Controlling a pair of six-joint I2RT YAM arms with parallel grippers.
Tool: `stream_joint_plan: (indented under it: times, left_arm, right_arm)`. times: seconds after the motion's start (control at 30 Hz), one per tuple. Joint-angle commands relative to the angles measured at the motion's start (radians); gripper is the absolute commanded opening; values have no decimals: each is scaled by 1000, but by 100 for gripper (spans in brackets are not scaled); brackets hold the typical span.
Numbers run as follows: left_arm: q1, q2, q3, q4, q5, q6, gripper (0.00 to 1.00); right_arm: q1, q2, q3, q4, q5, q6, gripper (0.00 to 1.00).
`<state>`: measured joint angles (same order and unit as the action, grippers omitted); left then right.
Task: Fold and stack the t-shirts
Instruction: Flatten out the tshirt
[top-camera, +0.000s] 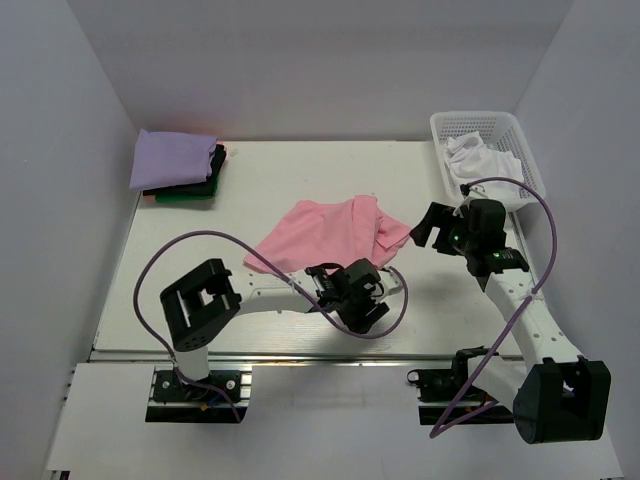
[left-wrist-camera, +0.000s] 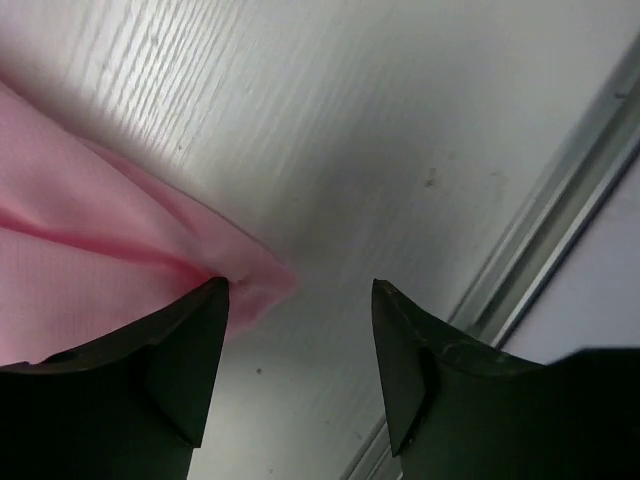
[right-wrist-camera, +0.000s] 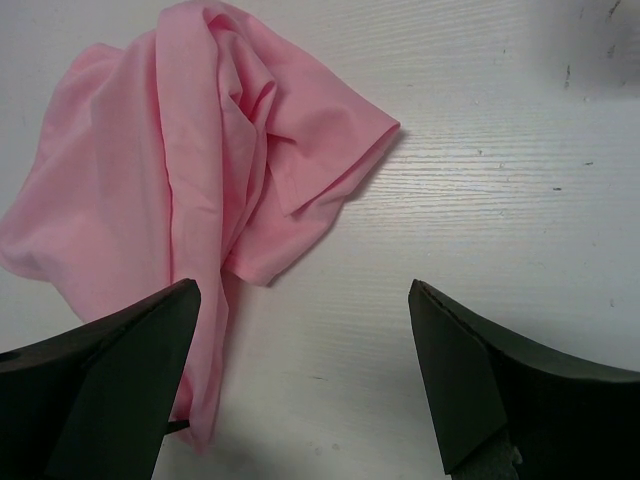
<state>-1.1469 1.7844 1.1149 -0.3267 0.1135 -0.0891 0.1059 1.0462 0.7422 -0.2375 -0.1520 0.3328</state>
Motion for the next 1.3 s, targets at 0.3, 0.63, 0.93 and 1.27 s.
stream_joint_plan:
  times: [0.3, 0.63, 0.93, 1.27]
  left_arm:
    - [12, 83, 37, -6, -257, -89, 28]
    - [71, -116, 74, -89, -572, -193, 0]
    - [188, -339, 17, -18, -689, -204, 0]
    - [289, -453, -13, 25, -765, -195, 0]
  right_arm:
    - [-5, -14, 17, 7, -30, -28, 90]
    - [17, 20, 14, -28, -80, -129, 90]
    - [124, 274, 115, -123, -138, -181, 90]
    - [216, 480, 250, -88, 14, -54, 90]
